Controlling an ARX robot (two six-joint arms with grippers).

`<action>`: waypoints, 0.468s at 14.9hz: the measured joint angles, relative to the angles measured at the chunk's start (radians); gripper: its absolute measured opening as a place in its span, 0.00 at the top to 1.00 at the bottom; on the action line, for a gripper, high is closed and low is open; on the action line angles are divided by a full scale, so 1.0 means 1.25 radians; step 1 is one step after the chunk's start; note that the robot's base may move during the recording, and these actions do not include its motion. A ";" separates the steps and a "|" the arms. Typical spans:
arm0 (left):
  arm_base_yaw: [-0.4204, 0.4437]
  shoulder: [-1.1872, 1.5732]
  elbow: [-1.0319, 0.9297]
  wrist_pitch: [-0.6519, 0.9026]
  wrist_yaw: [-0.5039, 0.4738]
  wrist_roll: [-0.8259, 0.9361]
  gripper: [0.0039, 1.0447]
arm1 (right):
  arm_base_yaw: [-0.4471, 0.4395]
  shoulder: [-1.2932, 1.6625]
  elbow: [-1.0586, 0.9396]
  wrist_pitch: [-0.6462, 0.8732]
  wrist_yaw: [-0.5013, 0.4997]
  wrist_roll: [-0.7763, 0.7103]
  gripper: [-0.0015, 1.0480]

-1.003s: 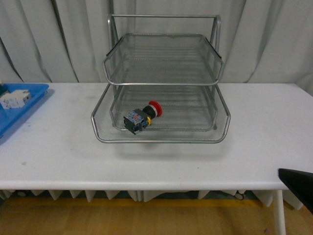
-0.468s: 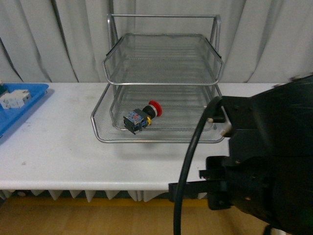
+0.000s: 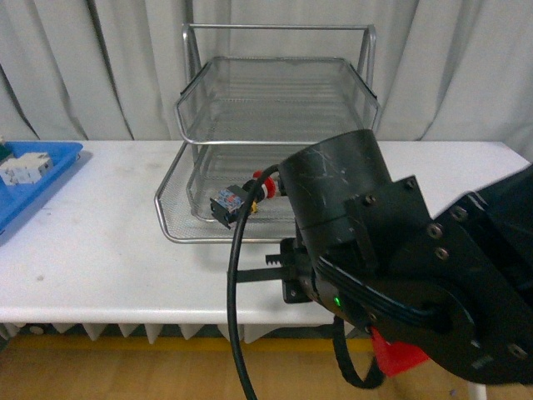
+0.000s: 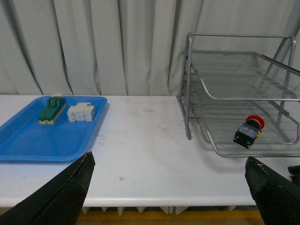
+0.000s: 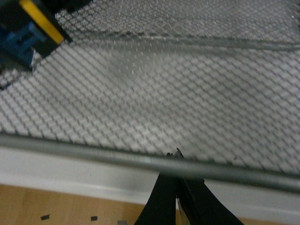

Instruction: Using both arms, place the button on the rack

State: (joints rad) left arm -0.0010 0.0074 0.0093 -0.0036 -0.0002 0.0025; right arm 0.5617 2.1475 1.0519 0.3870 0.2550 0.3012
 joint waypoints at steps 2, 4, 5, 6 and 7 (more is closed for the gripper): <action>0.000 0.000 0.000 0.000 0.000 0.000 0.06 | -0.016 0.049 0.101 -0.061 0.003 -0.007 0.98; 0.000 0.000 0.000 0.000 0.000 0.000 0.06 | -0.033 0.103 0.209 -0.128 0.015 -0.015 0.98; 0.000 0.000 0.000 0.000 0.000 0.000 0.06 | -0.043 0.128 0.267 -0.153 0.023 -0.024 0.98; 0.000 0.000 0.000 0.000 0.000 0.000 0.06 | -0.050 0.148 0.325 -0.172 0.030 -0.031 0.98; 0.000 0.000 0.000 0.000 0.000 0.000 0.06 | -0.060 0.171 0.394 -0.191 0.037 -0.043 0.98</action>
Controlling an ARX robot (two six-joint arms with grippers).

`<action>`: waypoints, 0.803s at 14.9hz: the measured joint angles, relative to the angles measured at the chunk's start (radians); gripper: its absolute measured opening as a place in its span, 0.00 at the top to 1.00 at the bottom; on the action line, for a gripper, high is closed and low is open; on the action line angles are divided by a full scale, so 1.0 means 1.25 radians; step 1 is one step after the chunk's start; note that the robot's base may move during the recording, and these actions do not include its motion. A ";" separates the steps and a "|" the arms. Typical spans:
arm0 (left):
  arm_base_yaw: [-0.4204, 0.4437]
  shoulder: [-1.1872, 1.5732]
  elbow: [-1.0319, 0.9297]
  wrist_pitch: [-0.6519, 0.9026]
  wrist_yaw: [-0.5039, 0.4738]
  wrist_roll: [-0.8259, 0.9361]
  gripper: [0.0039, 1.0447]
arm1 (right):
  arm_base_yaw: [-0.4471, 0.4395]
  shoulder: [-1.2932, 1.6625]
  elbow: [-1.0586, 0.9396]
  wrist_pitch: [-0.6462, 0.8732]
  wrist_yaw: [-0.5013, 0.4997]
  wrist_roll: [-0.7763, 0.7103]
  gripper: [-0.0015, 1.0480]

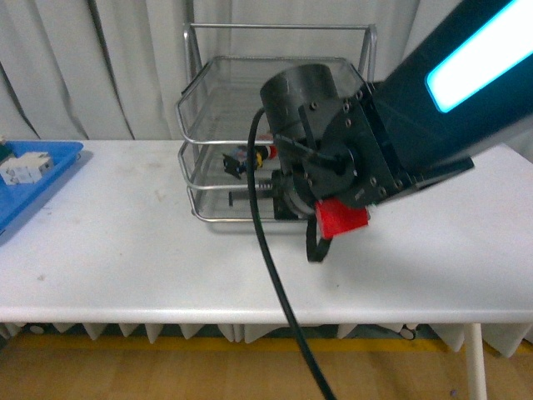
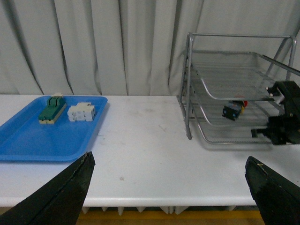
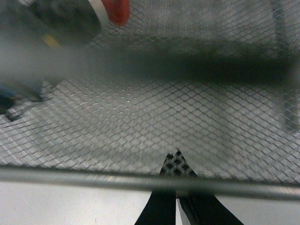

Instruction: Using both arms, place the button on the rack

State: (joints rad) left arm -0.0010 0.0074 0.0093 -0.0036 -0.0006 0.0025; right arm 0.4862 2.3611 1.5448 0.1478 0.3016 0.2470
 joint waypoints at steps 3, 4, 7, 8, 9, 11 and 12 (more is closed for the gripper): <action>0.000 0.000 0.000 0.000 0.000 0.000 0.06 | -0.012 0.034 0.095 -0.047 0.003 -0.015 0.98; 0.000 0.000 0.000 0.000 0.000 0.000 0.06 | -0.012 0.023 0.072 -0.036 -0.010 -0.009 0.98; 0.000 0.000 0.000 0.000 0.000 0.000 0.06 | -0.002 -0.168 -0.190 0.102 -0.039 0.039 0.98; 0.000 0.000 0.000 0.000 0.000 0.000 0.06 | 0.001 -0.275 -0.331 0.187 -0.047 0.060 0.98; 0.000 0.000 0.000 0.000 0.000 0.000 0.06 | 0.004 -0.345 -0.425 0.229 -0.044 0.071 0.98; 0.000 0.000 0.000 0.000 0.000 0.000 0.06 | 0.009 -0.486 -0.633 0.369 -0.010 0.066 0.98; 0.000 0.000 0.000 0.000 0.000 0.000 0.06 | 0.009 -0.556 -0.718 0.420 0.000 0.058 0.91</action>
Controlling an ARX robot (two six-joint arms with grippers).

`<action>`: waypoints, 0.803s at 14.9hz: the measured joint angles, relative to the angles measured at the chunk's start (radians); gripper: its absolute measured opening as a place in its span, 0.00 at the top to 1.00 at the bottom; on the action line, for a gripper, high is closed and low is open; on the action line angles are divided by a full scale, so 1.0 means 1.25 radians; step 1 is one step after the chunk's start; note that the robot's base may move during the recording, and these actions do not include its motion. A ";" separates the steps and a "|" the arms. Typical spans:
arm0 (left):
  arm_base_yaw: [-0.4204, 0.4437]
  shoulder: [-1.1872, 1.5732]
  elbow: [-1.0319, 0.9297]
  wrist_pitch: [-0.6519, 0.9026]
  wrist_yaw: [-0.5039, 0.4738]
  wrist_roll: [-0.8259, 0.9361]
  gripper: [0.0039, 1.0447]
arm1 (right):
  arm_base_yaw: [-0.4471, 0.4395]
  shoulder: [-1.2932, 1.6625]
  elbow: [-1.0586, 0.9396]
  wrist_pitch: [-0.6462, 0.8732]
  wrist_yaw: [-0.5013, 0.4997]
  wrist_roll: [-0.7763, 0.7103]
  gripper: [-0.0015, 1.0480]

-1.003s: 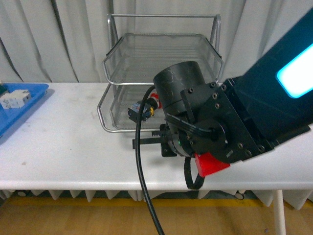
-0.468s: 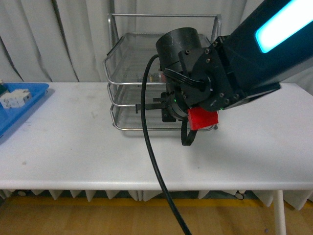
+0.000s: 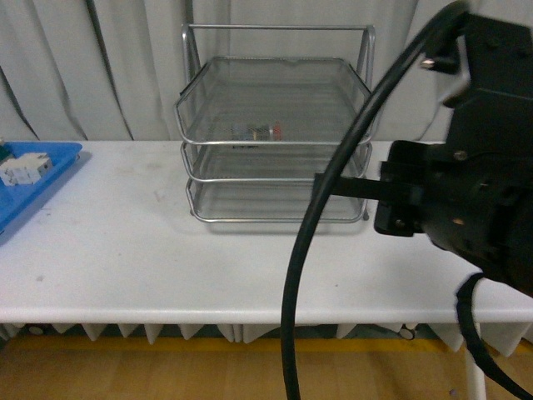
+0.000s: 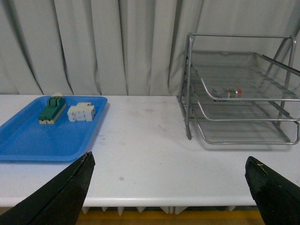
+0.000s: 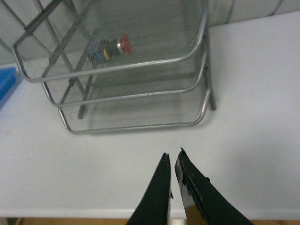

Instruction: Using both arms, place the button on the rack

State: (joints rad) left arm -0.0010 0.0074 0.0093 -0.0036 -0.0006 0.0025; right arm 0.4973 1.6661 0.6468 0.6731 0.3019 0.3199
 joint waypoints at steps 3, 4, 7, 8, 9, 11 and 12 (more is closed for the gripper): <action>0.001 0.000 0.000 -0.001 -0.001 0.000 0.06 | -0.081 -0.074 -0.223 0.396 0.081 -0.203 0.98; 0.001 0.000 0.000 -0.001 0.000 0.000 0.06 | -0.112 -0.138 -0.258 0.399 0.057 -0.223 0.98; 0.001 0.000 0.000 0.000 0.000 0.000 0.06 | -0.190 -0.279 -0.375 0.344 -0.030 -0.246 0.98; 0.001 0.000 0.000 0.000 0.000 0.000 0.06 | -0.208 -0.325 -0.395 0.328 -0.050 -0.249 0.98; 0.001 0.000 0.000 0.000 0.000 0.000 0.06 | -0.229 -0.380 -0.415 0.304 -0.070 -0.251 0.98; 0.001 0.000 0.000 0.000 0.000 0.000 0.06 | -0.260 -0.461 -0.447 0.249 -0.097 -0.251 0.98; 0.001 0.000 0.000 0.000 0.000 0.000 0.06 | -0.269 -0.486 -0.455 0.229 -0.110 -0.251 0.98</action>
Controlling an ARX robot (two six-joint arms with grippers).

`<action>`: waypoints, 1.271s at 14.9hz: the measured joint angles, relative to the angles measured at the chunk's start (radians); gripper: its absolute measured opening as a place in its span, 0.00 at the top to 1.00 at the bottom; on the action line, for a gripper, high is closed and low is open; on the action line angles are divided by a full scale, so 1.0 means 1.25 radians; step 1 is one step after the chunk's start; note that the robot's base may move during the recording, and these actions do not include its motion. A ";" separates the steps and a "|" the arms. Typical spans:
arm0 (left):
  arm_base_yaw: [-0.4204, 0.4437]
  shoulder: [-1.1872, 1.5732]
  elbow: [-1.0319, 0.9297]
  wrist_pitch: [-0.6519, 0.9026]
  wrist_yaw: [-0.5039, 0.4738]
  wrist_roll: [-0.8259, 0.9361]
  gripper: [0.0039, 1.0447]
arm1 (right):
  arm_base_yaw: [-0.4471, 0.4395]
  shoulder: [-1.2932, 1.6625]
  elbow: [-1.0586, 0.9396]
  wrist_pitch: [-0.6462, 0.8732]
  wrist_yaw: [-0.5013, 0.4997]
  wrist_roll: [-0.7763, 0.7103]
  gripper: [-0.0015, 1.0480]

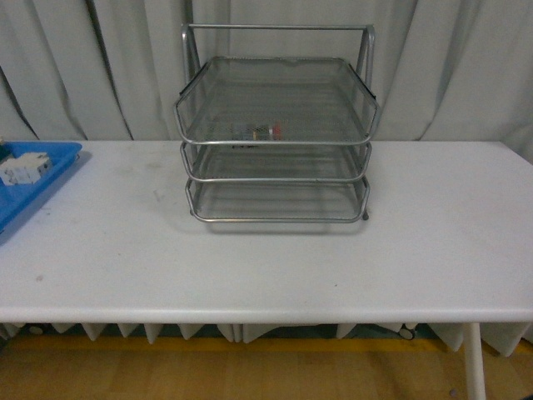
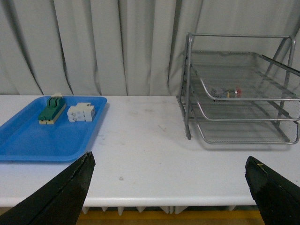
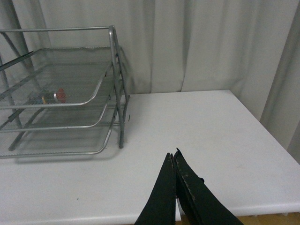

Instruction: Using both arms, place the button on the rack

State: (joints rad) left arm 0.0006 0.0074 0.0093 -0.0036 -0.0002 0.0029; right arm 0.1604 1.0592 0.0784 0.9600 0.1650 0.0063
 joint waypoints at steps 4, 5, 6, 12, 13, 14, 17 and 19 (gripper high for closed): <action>0.000 0.000 0.000 0.000 0.000 0.000 0.06 | -0.050 -0.181 -0.038 -0.137 -0.049 0.000 0.98; 0.000 0.000 0.000 0.000 0.000 0.000 0.06 | -0.068 -0.227 -0.046 -0.177 -0.076 0.000 0.98; 0.000 0.000 0.000 0.000 0.000 0.000 0.06 | -0.116 -0.267 -0.051 -0.208 -0.121 -0.001 0.98; 0.000 0.000 0.000 0.000 0.000 0.000 0.06 | -0.132 -0.469 -0.054 -0.391 -0.129 -0.001 0.98; 0.000 0.000 0.000 0.000 0.000 0.000 0.06 | -0.132 -0.507 -0.054 -0.429 -0.129 -0.001 0.98; 0.000 0.000 0.000 0.000 0.000 0.000 0.06 | -0.132 -0.536 -0.054 -0.455 -0.129 -0.001 0.98; 0.000 0.000 0.000 0.000 0.000 0.000 0.06 | -0.132 -0.612 -0.054 -0.531 -0.129 -0.001 0.98; 0.000 0.000 0.000 0.000 0.000 0.000 0.06 | -0.132 -0.652 -0.054 -0.571 -0.129 -0.001 0.98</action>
State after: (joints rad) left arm 0.0006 0.0074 0.0093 -0.0036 -0.0006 0.0025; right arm -0.0048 0.2436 0.0109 0.2462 0.0032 0.0051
